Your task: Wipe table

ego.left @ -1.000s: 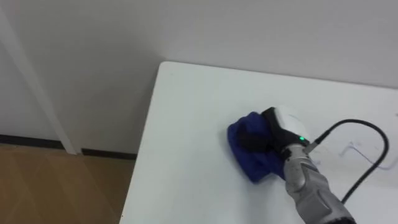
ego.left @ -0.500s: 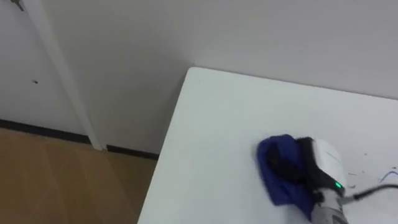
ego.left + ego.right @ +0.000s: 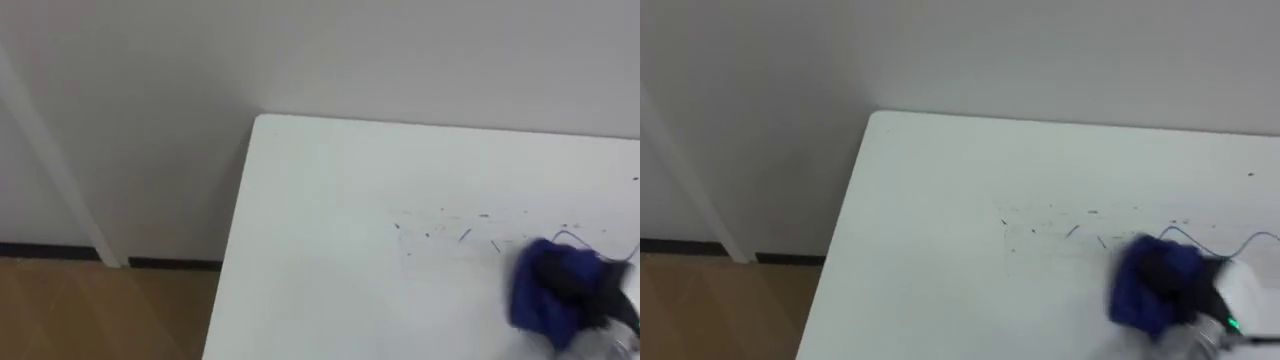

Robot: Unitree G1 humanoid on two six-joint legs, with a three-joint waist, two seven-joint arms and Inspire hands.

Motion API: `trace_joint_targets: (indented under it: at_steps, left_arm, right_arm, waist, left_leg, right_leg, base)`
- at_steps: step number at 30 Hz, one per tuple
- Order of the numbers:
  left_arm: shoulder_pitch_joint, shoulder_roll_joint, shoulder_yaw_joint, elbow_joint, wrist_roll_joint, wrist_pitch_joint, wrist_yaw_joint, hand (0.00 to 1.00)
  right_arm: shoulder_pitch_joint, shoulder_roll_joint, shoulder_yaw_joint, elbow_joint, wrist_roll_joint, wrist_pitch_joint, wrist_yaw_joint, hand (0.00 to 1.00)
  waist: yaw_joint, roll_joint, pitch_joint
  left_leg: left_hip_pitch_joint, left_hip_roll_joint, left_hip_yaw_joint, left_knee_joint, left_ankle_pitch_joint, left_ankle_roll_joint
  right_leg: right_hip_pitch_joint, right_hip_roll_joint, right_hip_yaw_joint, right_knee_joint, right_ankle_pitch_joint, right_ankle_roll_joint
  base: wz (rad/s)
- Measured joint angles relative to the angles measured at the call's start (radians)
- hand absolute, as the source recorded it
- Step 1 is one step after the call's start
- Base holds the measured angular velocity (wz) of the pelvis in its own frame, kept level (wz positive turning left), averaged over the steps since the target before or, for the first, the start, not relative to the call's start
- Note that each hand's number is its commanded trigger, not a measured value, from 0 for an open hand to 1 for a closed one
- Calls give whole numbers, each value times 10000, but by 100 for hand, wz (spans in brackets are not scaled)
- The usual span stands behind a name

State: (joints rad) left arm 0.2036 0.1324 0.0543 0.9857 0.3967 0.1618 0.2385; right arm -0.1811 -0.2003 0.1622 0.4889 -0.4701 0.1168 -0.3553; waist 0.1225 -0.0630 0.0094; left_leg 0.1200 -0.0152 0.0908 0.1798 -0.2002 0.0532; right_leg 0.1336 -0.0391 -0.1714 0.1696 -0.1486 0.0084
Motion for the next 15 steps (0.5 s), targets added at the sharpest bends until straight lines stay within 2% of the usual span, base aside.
trace_joint_targets:
  at_steps: [1, 3, 4, 6, 8, 9, 10, 12, 13, 15]
  left_arm:
    - [6, 2, -34, -106, -2, -1, -44, 0]
    - [133, 3, -200, -250, -19, 29, -55, 0]
    - [233, 6, -198, -245, -20, 69, -56, 0]
    - [816, 62, -147, -261, -144, 239, -58, 0]
    - [1223, 59, 120, -504, -121, 306, -96, 0]
    - [1335, 61, 236, -518, -106, 307, -111, 0]
    - [1423, 61, 297, -509, -105, 304, -109, 0]
    - [1539, 111, 792, -457, -94, 214, -102, 0]
    - [1549, 148, 914, -441, -104, 160, -95, 0]
    - [1554, 271, 1238, -408, -105, -72, -46, 0]
  right_arm:
    - [-385, 56, 238, 38, -171, -115, 173, 100]
    - [-1459, 74, 655, 273, -356, -424, 728, 100]
    - [-1589, 73, 658, 403, -329, -471, 781, 100]
    - [-1561, 21, 605, 1372, -241, -562, 784, 100]
    - [-925, -33, 296, 2372, -236, -591, 741, 100]
    - [-243, -122, 6, 3090, 6, -1029, 359, 100]
    - [126, -166, -323, 2994, 71, -1328, 70, 100]
    - [969, -624, -1273, 3462, 223, -1923, -519, 100]
    - [1114, -690, -1551, 3627, 331, -1979, -618, 100]
    - [1716, -1016, -2659, 4108, 640, -2144, -982, 100]
  waist:
    - [103, -36, 5]
    - [561, -77, 21]
    - [600, -92, 17]
    - [612, -186, -10]
    - [591, -266, -18]
    - [504, -280, -17]
    - [355, -287, -36]
    - [107, -301, -91]
    - [31, -317, -104]
    - [-333, -329, -150]
  left_leg:
    - [-53, 14, -54, 17, 12, -20]
    - [-83, 17, -430, 6, 83, -76]
    - [-80, 13, -548, 8, 121, -77]
    - [2, -22, -896, -28, 125, -76]
    - [12, -41, -1027, -20, 127, -72]
    - [20, -80, -1026, 10, 129, -70]
    - [44, -132, -1006, 18, 135, -63]
    - [250, -234, -919, 5, 137, -59]
    - [300, -254, -927, -4, 137, -59]
    - [424, -322, -866, -14, 123, -38]
  right_leg:
    - [-64, 23, -22, -23, 6, -10]
    - [-22, 46, -317, -54, 6, -11]
    - [36, 42, -425, -69, 6, -11]
    - [337, 25, -678, -212, 1, -3]
    - [463, -51, -788, -216, -2, 3]
    - [551, -102, -811, -231, -21, 34]
    - [635, -144, -788, -256, -41, 64]
    - [927, -251, -768, -349, -71, 112]
    - [981, -268, -780, -342, -71, 112]
    - [1121, -324, -744, -334, -100, 159]
  base:
    - [28]
    - [48]
    - [64]
    - [68]
    - [61]
    - [61]
    - [46]
    - [8]
    - [-7]
    - [0]
